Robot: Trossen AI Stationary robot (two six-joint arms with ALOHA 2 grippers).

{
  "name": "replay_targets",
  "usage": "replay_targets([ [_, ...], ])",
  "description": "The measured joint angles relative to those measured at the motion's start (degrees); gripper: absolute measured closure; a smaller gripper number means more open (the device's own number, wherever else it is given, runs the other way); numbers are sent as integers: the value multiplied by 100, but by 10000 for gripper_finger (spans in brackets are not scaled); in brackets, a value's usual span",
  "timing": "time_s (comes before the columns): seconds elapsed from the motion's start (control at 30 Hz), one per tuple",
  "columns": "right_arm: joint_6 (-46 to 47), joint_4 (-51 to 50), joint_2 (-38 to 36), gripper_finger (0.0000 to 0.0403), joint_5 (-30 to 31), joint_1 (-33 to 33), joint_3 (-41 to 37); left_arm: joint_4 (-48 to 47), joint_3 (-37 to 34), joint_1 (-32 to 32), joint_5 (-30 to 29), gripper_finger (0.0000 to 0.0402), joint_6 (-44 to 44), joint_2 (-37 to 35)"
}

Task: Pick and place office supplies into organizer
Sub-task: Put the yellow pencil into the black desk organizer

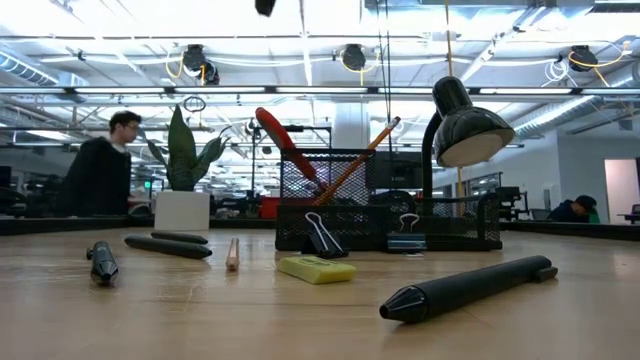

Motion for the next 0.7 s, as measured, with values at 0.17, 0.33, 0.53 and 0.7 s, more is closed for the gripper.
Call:
replay_targets([
  [0.17,0,1,0,332,0,0,0,-26,0,-577,-1,320,-65,-50],
  [0.33,0,2,0,332,1,0,0,-53,0,-1149,-1,320,-234,-48],
  [0.53,-36,234,0,332,0,0,0,-50,0,-1781,-311,320,-510,-48],
  [0.7,-151,356,0,332,2,0,0,-52,0,-2201,-609,321,-701,-48],
])
